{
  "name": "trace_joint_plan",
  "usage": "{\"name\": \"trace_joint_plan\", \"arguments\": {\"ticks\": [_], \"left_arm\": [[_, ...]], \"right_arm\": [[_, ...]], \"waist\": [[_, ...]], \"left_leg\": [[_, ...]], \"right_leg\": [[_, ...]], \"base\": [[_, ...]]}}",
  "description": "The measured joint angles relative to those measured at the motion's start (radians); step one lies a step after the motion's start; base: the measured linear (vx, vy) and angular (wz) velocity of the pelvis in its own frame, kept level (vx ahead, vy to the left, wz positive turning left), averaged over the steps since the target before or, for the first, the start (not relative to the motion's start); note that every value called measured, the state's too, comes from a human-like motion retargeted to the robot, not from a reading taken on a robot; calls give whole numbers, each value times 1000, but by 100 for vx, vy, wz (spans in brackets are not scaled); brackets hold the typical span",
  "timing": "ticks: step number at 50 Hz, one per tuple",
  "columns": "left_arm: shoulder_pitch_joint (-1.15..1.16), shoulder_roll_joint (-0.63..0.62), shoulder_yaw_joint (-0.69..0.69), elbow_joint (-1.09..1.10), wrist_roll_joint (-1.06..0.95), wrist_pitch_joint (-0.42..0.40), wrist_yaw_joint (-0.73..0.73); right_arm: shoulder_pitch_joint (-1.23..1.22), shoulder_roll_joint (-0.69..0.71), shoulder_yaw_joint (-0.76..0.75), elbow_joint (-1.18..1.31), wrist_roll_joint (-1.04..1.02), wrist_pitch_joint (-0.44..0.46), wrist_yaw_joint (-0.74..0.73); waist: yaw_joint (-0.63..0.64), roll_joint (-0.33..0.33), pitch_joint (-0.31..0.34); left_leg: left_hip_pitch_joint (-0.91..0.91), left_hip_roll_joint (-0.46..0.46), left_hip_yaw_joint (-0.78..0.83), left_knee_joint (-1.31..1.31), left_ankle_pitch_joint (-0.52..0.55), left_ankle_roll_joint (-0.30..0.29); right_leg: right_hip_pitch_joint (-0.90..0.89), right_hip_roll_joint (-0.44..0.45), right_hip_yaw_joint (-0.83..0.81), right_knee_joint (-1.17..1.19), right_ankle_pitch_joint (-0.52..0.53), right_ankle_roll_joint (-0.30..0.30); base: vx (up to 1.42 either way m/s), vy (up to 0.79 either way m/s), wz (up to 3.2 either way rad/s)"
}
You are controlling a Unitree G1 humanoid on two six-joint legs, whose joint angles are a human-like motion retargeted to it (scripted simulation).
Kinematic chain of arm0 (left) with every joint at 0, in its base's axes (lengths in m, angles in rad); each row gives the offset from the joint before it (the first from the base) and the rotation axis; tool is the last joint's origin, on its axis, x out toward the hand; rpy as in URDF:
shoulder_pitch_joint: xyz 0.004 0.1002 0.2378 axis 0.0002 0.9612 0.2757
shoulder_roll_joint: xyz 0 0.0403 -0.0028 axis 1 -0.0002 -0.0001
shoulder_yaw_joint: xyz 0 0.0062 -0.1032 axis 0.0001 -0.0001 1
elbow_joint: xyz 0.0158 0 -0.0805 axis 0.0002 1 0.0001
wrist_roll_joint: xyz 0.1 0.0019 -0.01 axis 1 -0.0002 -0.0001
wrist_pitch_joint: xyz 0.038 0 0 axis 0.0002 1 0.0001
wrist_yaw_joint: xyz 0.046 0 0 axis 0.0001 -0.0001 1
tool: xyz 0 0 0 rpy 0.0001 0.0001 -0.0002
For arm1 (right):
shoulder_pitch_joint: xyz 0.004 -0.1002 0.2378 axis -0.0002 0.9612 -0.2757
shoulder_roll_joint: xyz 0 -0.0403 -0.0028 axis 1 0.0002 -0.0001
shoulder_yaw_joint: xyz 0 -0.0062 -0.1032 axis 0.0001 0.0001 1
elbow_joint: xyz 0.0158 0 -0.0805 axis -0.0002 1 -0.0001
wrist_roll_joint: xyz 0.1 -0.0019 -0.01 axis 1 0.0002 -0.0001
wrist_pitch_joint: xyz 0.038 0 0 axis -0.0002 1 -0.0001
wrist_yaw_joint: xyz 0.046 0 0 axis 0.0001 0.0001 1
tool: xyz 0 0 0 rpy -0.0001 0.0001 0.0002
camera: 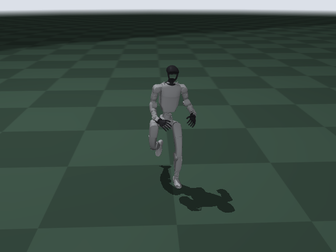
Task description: Walk run
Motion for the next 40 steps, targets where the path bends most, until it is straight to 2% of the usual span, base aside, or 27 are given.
{"name": "trace_joint_plan", "arguments": {"ticks": [2,3,5,7,8,10,12,13,15,16,17,18,20,22,25,28,30,33,35,37,38,40], "left_arm": [[-43,-46,-51,85,58,-6,18],[-64,-56,-60,104,69,-12,-13],[-132,-54,-104,111,32,41,-97],[-170,-26,-131,44,-3,93,-126],[-184,-15,-146,11,-15,103,-126],[-202,-11,-156,-42,-58,117,-134],[-222,-36,-162,-66,-111,141,-141],[-238,-34,-164,-80,-141,156,-151],[-246,-14,-131,-122,-179,175,-173],[-237,-6,-103,-123,-182,175,-164],[-225,-3,-95,-110,-181,174,-155],[-208,-10,-124,-68,-171,169,-144],[-188,-78,-141,77,-103,181,-153],[-187,-125,-90,239,-49,191,-206],[-122,-124,-44,353,-44,167,-190],[-46,-128,46,454,-35,154,-144],[-12,-147,129,535,-27,164,-130],[23,-122,207,563,-24,132,-115],[52,-76,225,549,0,106,-85],[74,-30,219,567,77,122,-25],[70,-21,206,607,119,150,0],[28,-62,269,739,208,255,-20]], "right_arm": [[70,42,-12,216,-76,66,-74],[94,59,-7,291,-59,70,-43],[113,32,-2,354,66,10,42],[156,-11,-40,300,121,-43,-24],[179,-34,-56,263,131,-64,-79],[229,-63,-100,203,156,-79,-225],[254,-66,-141,174,184,-96,-339],[247,-61,-156,174,191,-92,-369],[197,-32,-174,212,180,-53,-367],[158,-14,-166,260,177,-37,-338],[129,6,-166,313,183,-18,-304],[119,29,-179,374,206,7,-260],[95,67,-207,449,253,45,-114],[69,85,-162,419,295,45,-33],[32,45,-88,307,254,25,-69],[-6,10,-42,247,164,28,-69],[-35,4,-9,218,129,45,-51],[-85,-9,43,144,135,82,-55],[-97,-7,48,99,139,110,-63],[-71,15,10,102,124,127,-71],[-52,33,-13,143,97,138,-89],[-23,67,28,290,48,185,-137]], "waist": [[-13,-10,23],[-77,16,11],[-185,-34,-21],[-270,-74,-31],[-313,-78,-33],[-397,-86,-27],[-451,-115,-29],[-472,-128,-29],[-494,-175,-35],[-488,-192,-42],[-477,-201,-42],[-458,-193,-30],[-359,-235,-49],[-327,-224,-39],[-238,-178,-6],[-111,-140,26],[-49,-121,47],[-35,-127,61],[-7,-119,56],[2,-106,8],[21,-81,-2],[-23,-5,-19]], "left_leg": [[134,66,185,157,-152,1],[216,49,189,131,-196,-5],[340,-53,253,18,-191,-28],[480,-155,264,-116,-85,-75],[544,-186,246,-175,2,-102],[660,-240,189,-255,195,-170],[767,-263,238,-300,375,-223],[819,-258,301,-303,429,-238],[870,-308,322,-236,496,-273],[858,-303,369,-139,474,-266],[836,-277,399,-17,439,-248],[795,-208,395,152,380,-206],[669,-224,375,326,304,-193],[516,-202,314,391,235,-193],[298,-139,283,320,133,-156],[216,-73,333,-20,126,-140],[187,-80,284,-253,135,-142],[143,-84,159,-385,230,-150],[109,-51,242,-330,353,-58],[42,-37,222,-90,126,-2],[33,19,207,-1,69,-26],[89,99,199,87,-33,-65]], "right_leg": [[-138,-43,123,291,-137,1],[-226,-35,112,348,-187,-9],[-450,-149,126,426,-305,-35],[-594,-279,52,332,-396,-120],[-640,-298,5,226,-419,-146],[-705,-307,-53,-53,-425,-156],[-722,-283,-6,-343,-447,-167],[-736,-283,45,-424,-430,-189],[-748,-313,177,-467,-248,-150],[-771,-295,205,-338,-291,-226],[-784,-289,234,-220,-326,-259],[-775,-308,270,-124,-344,-202],[-689,-375,234,-79,-437,-167],[-606,-346,223,-99,-475,-119],[-442,-238,168,-268,-418,-80],[-252,-121,149,-470,-336,-63],[-140,-67,183,-566,-274,-37],[-40,-63,215,-596,-222,0],[-19,-56,258,-524,-203,15],[-49,-59,240,-389,-129,52],[-57,-61,241,-308,-68,75],[-96,-63,197,-133,60,92]], "base": [[246,-7,-46],[216,0,-2],[174,-2,23],[133,-7,56],[143,-11,95],[163,-13,113],[190,-19,73],[143,-19,29],[136,-25,-7],[199,-36,-13],[233,-33,48],[201,-20,65],[161,-14,3],[153,-21,0],[109,-10,-41],[114,-2,-122],[98,-3,-144],[88,2,-85],[141,11,-85],[140,9,-69],[133,12,-89],[97,16,-110]]}}
